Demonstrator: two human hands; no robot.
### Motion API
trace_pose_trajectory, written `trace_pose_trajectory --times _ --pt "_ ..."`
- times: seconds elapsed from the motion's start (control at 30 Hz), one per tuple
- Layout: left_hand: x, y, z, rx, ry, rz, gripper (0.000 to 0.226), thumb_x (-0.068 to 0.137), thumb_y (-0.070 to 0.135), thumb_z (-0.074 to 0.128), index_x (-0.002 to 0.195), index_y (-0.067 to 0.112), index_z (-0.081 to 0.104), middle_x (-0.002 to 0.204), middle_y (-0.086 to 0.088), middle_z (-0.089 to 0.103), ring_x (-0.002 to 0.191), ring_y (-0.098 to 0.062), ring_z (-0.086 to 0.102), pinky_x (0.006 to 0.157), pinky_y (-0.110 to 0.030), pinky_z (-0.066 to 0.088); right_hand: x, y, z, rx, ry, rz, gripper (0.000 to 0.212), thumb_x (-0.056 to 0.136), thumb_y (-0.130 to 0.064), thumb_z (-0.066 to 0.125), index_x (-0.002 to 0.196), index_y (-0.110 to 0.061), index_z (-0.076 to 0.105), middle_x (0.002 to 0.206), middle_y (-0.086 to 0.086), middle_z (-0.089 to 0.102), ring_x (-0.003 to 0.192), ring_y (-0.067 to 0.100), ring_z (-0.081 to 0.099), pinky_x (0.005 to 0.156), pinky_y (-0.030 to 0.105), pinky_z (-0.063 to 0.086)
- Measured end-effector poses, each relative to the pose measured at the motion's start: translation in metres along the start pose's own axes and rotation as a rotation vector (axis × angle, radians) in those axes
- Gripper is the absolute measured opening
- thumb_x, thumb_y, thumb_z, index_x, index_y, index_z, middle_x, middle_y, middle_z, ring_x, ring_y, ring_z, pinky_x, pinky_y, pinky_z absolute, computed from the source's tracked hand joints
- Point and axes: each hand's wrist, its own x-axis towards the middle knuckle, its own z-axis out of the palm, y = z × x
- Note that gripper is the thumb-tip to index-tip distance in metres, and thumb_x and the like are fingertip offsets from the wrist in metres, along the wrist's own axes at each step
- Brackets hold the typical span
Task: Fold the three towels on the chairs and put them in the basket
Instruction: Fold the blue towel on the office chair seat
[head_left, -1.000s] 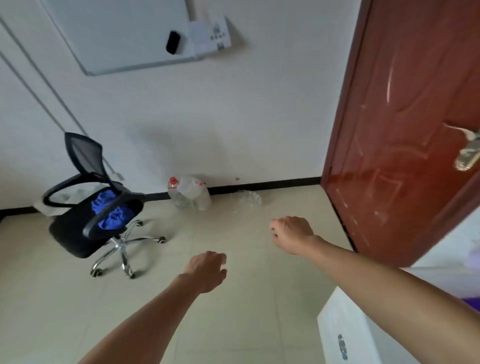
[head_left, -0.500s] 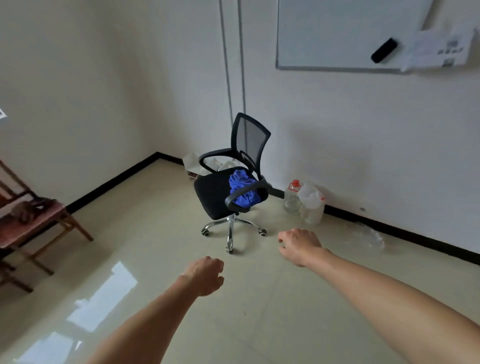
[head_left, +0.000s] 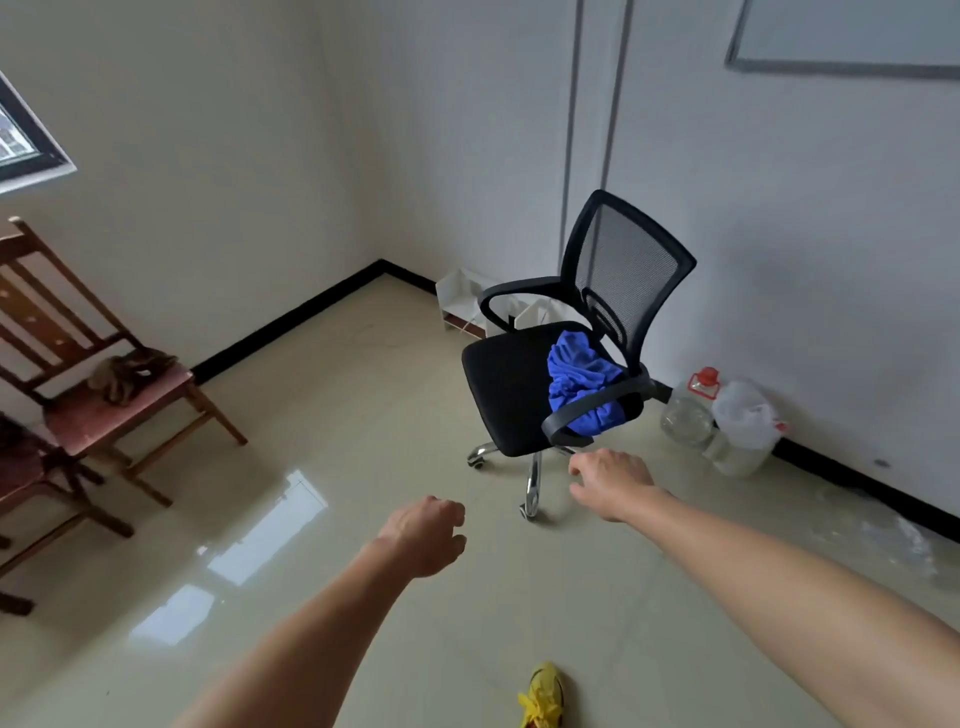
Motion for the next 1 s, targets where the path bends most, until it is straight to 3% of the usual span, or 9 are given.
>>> trace_pose_trajectory --times 0.3,0.5,0.73,0.9,1.0 --pt "0.145 -0.075 -0.082 -0.062 -0.034 -0.074 0.035 0.093 0.038 0.050 0.125 0.024 0.055 0.112 -0.003 0.064 0.104 -0.024 0.061 0.083 -0.030 0.046 0.187 -0.019 -0.047 0.016 -0.112 0.002 0.026 0.091 -0.029 0.051 0.115 -0.023 0.059 0.116 0.003 0.064 0.107 0.026 0.059 0.085 0.036 0.046" --pt "0.249 -0.118 -0.116 -0.015 -0.089 -0.018 0.035 0.093 0.039 0.051 0.125 0.023 0.055 0.110 -0.004 0.065 0.100 -0.024 0.062 0.082 -0.031 0.049 0.285 -0.026 -0.056 0.066 -0.140 0.035 0.033 0.094 -0.030 0.049 0.125 -0.025 0.055 0.123 0.004 0.059 0.111 0.027 0.057 0.083 0.036 0.042" --pt "0.415 -0.167 -0.168 0.083 -0.156 0.168 0.033 0.093 0.040 0.050 0.123 0.026 0.056 0.111 0.000 0.064 0.099 -0.020 0.061 0.074 -0.028 0.045 0.385 -0.001 -0.044 0.163 -0.181 0.321 0.025 0.091 -0.029 0.051 0.112 -0.020 0.061 0.118 0.001 0.064 0.109 0.025 0.058 0.085 0.033 0.046" --pt "0.511 -0.168 -0.202 0.237 -0.239 0.325 0.034 0.094 0.039 0.048 0.124 0.025 0.056 0.122 0.001 0.062 0.112 -0.020 0.057 0.090 -0.030 0.044 0.405 0.013 -0.037 0.292 -0.177 0.517 0.028 0.089 -0.036 0.055 0.111 -0.019 0.061 0.116 0.001 0.064 0.107 0.024 0.059 0.081 0.032 0.045" --pt "0.554 -0.142 -0.207 0.276 -0.293 0.398 0.033 0.094 0.040 0.046 0.124 0.027 0.054 0.124 0.003 0.060 0.114 -0.019 0.055 0.090 -0.030 0.043 0.408 0.022 -0.025 0.374 -0.167 0.595 0.029 0.091 -0.037 0.054 0.111 -0.018 0.061 0.111 0.000 0.066 0.103 0.023 0.060 0.077 0.031 0.044"
